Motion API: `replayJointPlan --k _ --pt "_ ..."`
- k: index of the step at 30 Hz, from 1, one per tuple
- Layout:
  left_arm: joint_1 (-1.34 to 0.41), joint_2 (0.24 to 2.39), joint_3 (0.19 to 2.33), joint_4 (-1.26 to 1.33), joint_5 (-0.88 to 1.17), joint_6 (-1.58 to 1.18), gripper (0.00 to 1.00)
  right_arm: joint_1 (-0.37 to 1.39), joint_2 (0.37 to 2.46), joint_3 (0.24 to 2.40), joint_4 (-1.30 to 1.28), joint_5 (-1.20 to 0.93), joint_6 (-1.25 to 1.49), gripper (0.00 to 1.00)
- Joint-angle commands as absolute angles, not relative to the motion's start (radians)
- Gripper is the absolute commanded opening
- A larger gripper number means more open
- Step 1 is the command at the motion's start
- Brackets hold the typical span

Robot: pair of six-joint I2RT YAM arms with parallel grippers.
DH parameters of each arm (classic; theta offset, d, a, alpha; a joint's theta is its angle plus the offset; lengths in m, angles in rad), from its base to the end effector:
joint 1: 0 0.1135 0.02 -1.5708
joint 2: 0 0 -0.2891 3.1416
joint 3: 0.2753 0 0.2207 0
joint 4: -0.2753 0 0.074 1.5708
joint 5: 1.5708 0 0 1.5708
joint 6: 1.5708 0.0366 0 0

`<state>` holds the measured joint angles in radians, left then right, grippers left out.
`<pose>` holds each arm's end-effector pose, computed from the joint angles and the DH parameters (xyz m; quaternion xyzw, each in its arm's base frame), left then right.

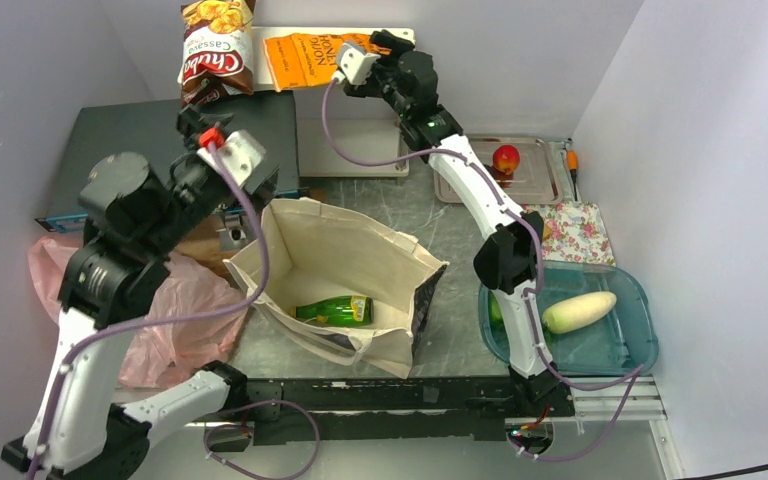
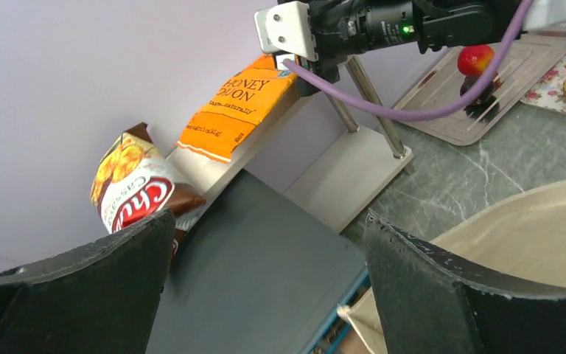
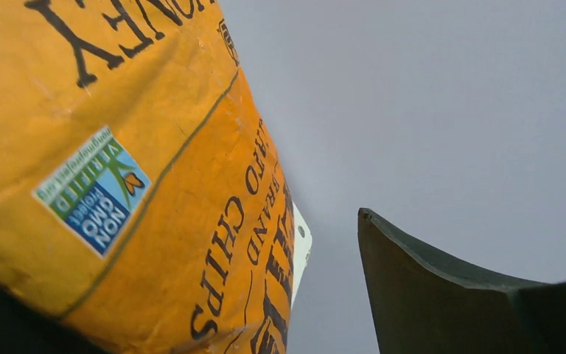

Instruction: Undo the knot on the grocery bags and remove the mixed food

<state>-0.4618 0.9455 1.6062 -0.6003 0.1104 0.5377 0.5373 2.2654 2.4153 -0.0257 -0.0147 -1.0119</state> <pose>0.0804 -0.0445 0.5323 0.3632 0.5814 -0.0102 0.7279 0.4429 0.2645 0.4404 -0.4668 0.4692 -0.1715 0.7297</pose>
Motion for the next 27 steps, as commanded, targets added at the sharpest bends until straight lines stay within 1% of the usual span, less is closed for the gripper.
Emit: replayJointPlan --k 1,4,8,10,12,14,16,19,20,22,23,26,27 --pt "-0.445 1.1 1.737 -0.663 0.173 0.565 0.96 0.512 2.178 2.41 -0.036 -0.099 -0.949 0.81" --pt "-0.424 1.218 1.839 -0.69 0.224 0.584 0.9 0.5 2.16 2.399 -0.05 -0.125 -0.902 0.8" --pt "-0.382 1.412 2.017 -0.758 0.278 0.564 0.74 0.496 2.111 2.308 -0.018 -0.157 -0.881 0.76" --pt "-0.377 1.506 2.107 -0.787 0.279 0.566 0.68 0.494 2.114 2.316 -0.03 -0.158 -0.87 0.76" --pt "-0.376 1.583 2.182 -0.807 0.271 0.577 0.67 0.495 2.124 2.338 -0.047 -0.154 -0.857 0.75" --pt "-0.376 1.631 2.212 -0.8 0.251 0.588 0.68 0.495 2.126 2.341 -0.04 -0.144 -0.849 0.75" --pt "-0.376 1.648 2.195 -0.768 0.254 0.597 0.71 0.496 2.125 2.339 -0.037 -0.141 -0.846 0.75" --pt "-0.376 1.655 2.151 -0.69 0.254 0.583 0.79 0.496 2.112 2.31 -0.017 -0.142 -0.841 0.75" --pt "-0.376 1.666 2.148 -0.674 0.242 0.579 0.78 0.495 2.109 2.3 -0.01 -0.143 -0.843 0.75" --pt "-0.37 1.701 2.163 -0.652 0.181 0.575 0.72 0.495 2.106 2.293 -0.006 -0.143 -0.839 0.75" --pt "-0.362 1.72 2.181 -0.647 0.162 0.569 0.67 0.495 2.105 2.292 -0.009 -0.144 -0.838 0.75" --pt "-0.33 1.768 2.213 -0.588 0.105 0.524 0.43 0.494 2.095 2.272 -0.009 -0.146 -0.84 0.77" --pt "-0.319 1.78 2.22 -0.562 0.087 0.516 0.38 0.494 2.092 2.266 -0.01 -0.146 -0.841 0.77"
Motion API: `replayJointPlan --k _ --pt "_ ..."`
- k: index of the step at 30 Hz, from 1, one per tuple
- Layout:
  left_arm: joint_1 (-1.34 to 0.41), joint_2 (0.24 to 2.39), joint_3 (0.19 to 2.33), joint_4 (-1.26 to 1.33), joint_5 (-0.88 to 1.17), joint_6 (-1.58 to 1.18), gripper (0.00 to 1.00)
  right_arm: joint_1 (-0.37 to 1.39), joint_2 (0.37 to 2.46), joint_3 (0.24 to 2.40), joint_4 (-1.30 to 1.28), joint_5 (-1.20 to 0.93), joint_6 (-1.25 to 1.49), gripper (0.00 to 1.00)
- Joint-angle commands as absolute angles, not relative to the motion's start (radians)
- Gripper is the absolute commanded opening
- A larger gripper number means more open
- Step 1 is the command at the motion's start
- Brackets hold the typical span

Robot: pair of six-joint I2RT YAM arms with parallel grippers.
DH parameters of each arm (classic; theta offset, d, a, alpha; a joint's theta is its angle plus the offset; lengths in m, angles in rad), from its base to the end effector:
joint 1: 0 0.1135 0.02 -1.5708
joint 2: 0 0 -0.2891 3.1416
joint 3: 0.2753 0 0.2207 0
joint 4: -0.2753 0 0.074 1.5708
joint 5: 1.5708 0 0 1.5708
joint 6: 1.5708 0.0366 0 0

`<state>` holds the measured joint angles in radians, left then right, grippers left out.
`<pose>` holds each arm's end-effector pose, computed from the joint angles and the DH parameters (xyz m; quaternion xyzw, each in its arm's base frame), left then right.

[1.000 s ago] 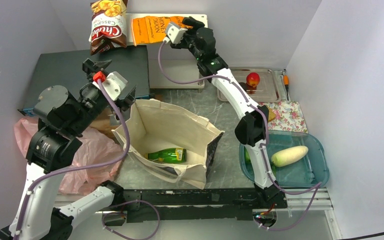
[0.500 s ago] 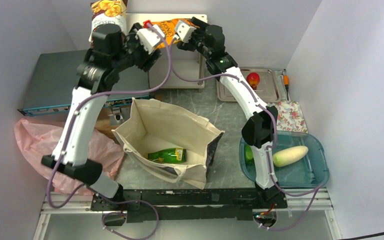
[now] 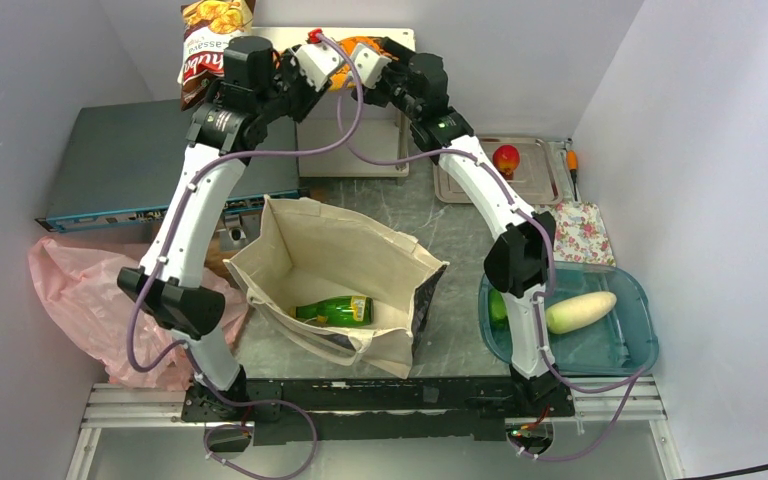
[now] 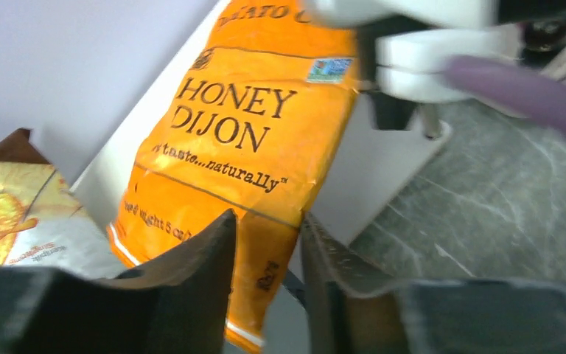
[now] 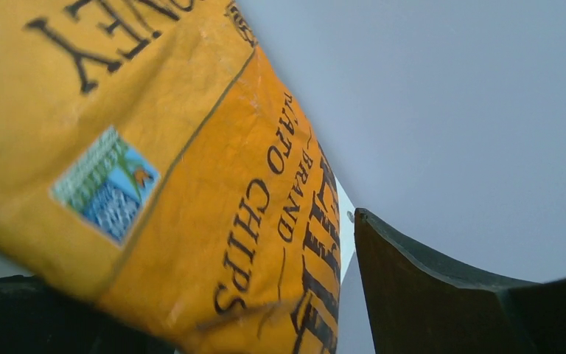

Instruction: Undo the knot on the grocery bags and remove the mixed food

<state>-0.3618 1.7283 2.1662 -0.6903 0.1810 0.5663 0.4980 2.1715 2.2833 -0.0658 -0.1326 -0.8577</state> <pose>0.3145 -0.1261 0.5159 0.4019 0.6792 -0.0088 0.6141 0.4351 0.2421 0.4404 -0.4695 0.5067 -0.0841 0.7181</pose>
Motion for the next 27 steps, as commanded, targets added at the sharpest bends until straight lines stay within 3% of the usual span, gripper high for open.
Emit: replayJointPlan --k 1,8,11,14,17,22,27 --pt "-0.309 1.793 2.234 -0.54 0.066 0.504 0.36 0.494 2.086 2.256 -0.012 -0.147 -0.841 0.78" --pt "-0.29 1.911 2.314 -0.447 -0.047 0.541 0.35 0.492 2.064 2.223 -0.006 -0.154 -0.814 0.82" --pt "-0.275 1.915 2.344 -0.431 -0.018 0.483 0.55 0.489 2.047 2.217 -0.006 -0.153 -0.788 0.84" --pt "-0.27 1.852 2.329 -0.449 0.143 0.415 0.81 0.487 2.003 2.185 -0.011 -0.176 -0.739 0.87" --pt "-0.27 1.75 2.257 -0.44 0.29 0.355 0.98 0.486 1.943 2.147 -0.041 -0.223 -0.688 0.9" --pt "-0.27 1.63 2.187 -0.503 0.356 0.304 0.99 0.486 1.821 2.088 -0.12 -0.303 -0.597 0.96" --pt "-0.269 1.415 2.004 -0.601 0.502 0.435 0.99 0.488 1.696 2.044 -0.361 -0.454 -0.525 0.97"
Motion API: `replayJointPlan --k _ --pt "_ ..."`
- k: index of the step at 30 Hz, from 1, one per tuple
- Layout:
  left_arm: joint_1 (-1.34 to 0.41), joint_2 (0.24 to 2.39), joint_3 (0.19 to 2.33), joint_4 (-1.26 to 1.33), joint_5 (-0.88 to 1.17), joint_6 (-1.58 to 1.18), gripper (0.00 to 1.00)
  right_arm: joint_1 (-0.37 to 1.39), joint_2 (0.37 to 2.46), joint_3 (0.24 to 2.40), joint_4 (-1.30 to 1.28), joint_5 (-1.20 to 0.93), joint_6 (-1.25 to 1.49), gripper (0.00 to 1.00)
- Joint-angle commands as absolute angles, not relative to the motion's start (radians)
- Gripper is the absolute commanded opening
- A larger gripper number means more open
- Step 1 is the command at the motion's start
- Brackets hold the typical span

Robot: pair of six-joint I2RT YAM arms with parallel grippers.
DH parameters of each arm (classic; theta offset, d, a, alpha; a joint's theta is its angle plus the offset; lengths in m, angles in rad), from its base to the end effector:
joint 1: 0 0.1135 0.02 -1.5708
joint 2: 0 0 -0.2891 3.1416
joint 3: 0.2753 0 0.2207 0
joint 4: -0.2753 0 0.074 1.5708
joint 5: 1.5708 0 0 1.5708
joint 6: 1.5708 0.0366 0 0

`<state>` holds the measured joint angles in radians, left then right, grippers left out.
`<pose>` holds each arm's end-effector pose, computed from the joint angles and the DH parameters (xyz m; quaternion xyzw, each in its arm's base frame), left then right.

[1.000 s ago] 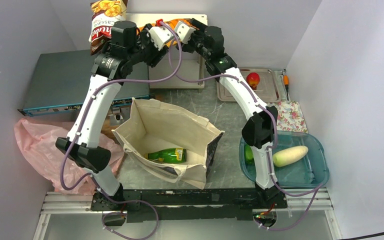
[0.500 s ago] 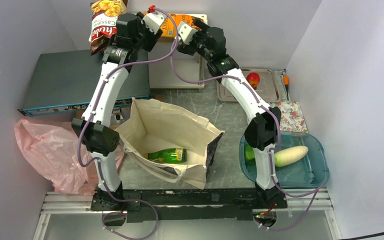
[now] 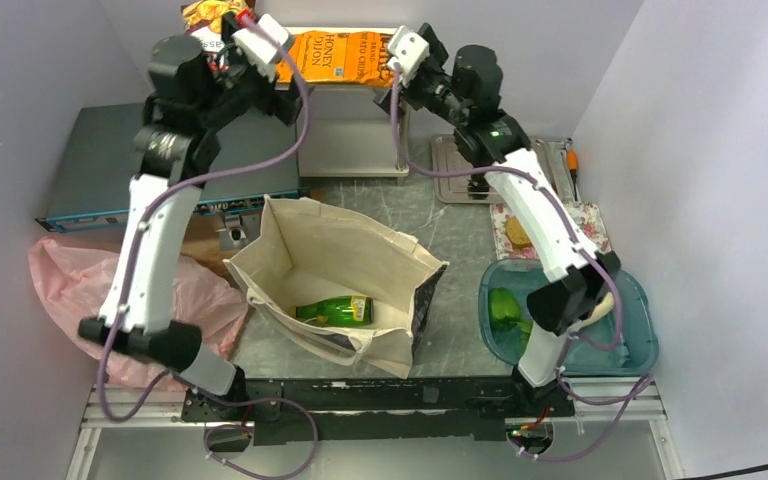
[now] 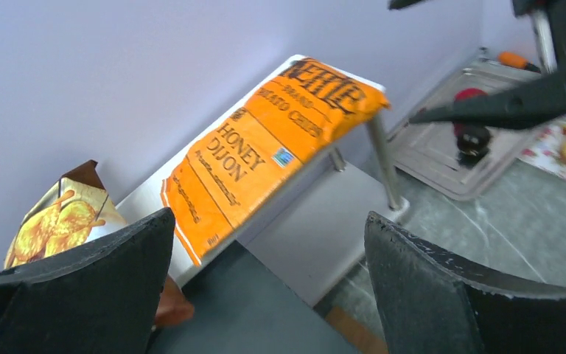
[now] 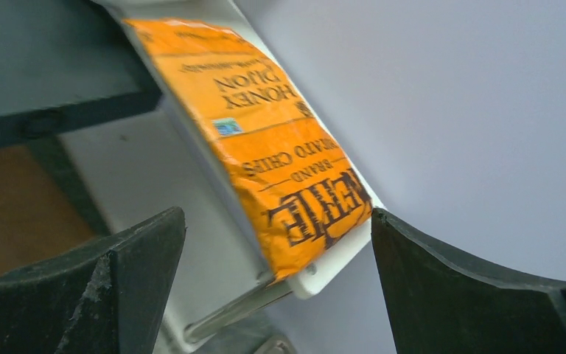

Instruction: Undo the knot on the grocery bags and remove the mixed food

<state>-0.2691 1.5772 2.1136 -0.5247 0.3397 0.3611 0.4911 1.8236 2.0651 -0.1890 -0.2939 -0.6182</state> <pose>0.2689 -0.0868 0.5640 0.3290 0.6215 -0.0865 0.7057 0.3416 0.1947 0.5082 -0.4489 0.5229 0.0550 0.7226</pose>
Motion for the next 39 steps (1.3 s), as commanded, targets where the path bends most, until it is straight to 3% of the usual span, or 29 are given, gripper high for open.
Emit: replayJointPlan --k 1,5,8,15,21,25,27,28,31,36,38,39 --pt "-0.269 1.364 1.959 -0.636 0.554 0.484 1.0 0.49 1.67 2.031 -0.422 -0.488 -0.512 0.97" --pt "-0.271 1.192 1.815 -0.788 0.719 0.602 0.98 0.538 1.576 1.951 -0.633 -0.552 -0.434 0.97" --pt "-0.301 1.098 1.743 -0.98 0.805 0.741 0.89 0.607 1.519 1.863 -0.754 -0.563 -0.404 0.97" --pt "-0.505 0.898 1.422 -1.257 0.643 0.963 0.73 0.739 1.4 1.729 -0.817 -0.578 -0.335 0.97" --pt "-0.674 0.772 1.159 -1.269 0.586 0.937 0.62 0.81 1.381 1.668 -0.928 -0.499 -0.393 0.94" --pt "-0.734 0.741 1.078 -1.234 0.662 0.85 0.54 0.883 1.34 1.541 -0.955 -0.399 -0.452 0.81" --pt "-0.789 0.728 1.04 -1.207 0.692 0.809 0.5 0.942 1.319 1.481 -0.956 -0.337 -0.494 0.66" --pt "-0.839 0.728 1.025 -1.194 0.683 0.801 0.49 0.97 1.313 1.453 -0.952 -0.302 -0.517 0.56" --pt "-0.936 0.735 0.979 -1.167 0.627 0.834 0.48 1.032 1.312 1.433 -0.9 -0.163 -0.548 0.03" --pt "-1.072 0.728 0.87 -1.098 0.512 0.843 0.51 1.084 1.254 1.388 -0.69 0.08 -0.619 0.0" --pt "-1.122 0.719 0.824 -1.076 0.467 0.86 0.58 1.105 1.196 1.322 -0.578 0.152 -0.696 0.0" --pt "-1.139 0.717 0.818 -1.055 0.441 0.861 0.67 1.111 1.162 1.284 -0.502 0.179 -0.741 0.0"
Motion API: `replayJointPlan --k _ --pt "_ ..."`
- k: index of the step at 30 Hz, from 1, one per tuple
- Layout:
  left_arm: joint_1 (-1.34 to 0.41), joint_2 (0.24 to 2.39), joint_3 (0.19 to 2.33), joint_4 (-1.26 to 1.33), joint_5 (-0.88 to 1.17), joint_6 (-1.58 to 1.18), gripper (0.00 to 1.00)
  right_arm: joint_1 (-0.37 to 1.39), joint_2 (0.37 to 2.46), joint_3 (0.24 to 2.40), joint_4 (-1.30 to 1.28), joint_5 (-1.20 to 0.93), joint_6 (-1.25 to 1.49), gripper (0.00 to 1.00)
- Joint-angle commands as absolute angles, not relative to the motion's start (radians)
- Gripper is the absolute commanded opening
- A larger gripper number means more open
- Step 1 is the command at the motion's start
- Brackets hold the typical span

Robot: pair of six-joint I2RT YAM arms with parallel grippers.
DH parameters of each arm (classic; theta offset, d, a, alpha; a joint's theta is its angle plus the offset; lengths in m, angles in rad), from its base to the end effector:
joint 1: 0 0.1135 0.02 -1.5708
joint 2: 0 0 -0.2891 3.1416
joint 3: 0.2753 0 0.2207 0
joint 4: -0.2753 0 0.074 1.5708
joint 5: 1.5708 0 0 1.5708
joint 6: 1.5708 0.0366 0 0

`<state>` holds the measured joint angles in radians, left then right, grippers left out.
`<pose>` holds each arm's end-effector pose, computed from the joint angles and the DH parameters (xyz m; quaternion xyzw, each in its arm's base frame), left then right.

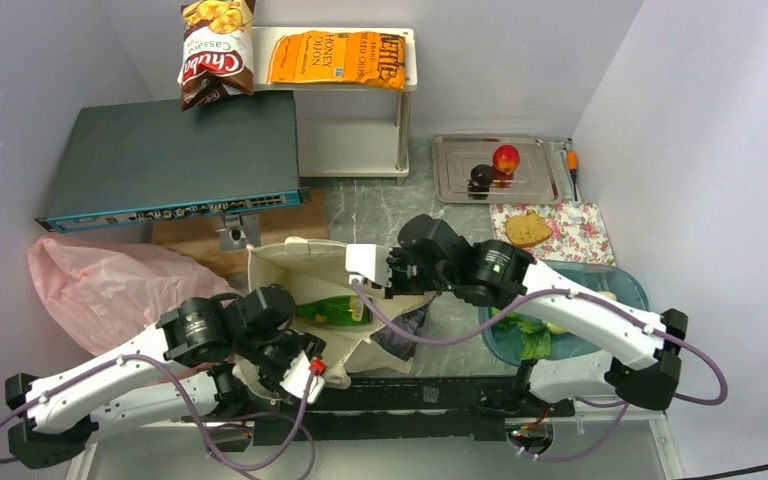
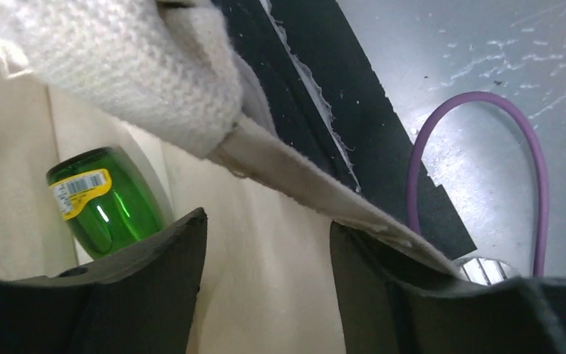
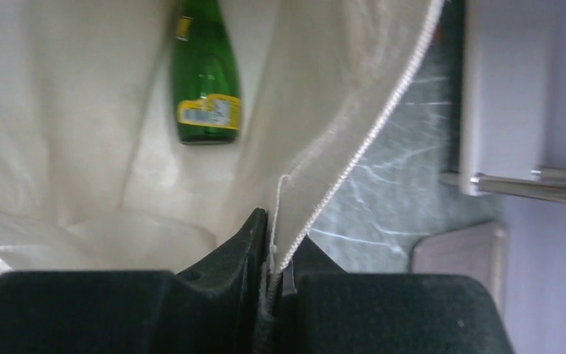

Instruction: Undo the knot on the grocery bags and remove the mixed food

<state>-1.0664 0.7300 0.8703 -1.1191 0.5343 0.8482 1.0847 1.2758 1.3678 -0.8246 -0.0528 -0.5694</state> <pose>0.0153 -0.0662 0.3079 0.7987 0.4682 -0.2816 0.2522 0.1030 0.1991 0.3954 -0.6793 0.6103 0.1270 0.3872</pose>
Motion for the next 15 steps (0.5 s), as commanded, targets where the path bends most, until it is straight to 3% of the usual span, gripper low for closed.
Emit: replayJointPlan --k 1,5,10,15 --pt "-1.148 0.719 0.825 -1.043 0.41 0.85 0.75 1.112 1.135 1.254 -0.455 0.197 -0.781 0.0" --pt "-1.137 0.779 0.988 -0.974 0.287 0.729 0.89 1.112 1.017 1.151 -0.368 0.128 -0.939 0.0" --pt "-1.045 0.815 1.309 -0.961 0.395 0.616 0.93 1.111 0.9 1.018 -0.302 -0.027 -1.097 0.0" --pt "-1.024 0.826 1.365 -0.951 0.209 0.626 0.96 1.111 0.907 1.017 -0.266 -0.059 -1.089 0.0"
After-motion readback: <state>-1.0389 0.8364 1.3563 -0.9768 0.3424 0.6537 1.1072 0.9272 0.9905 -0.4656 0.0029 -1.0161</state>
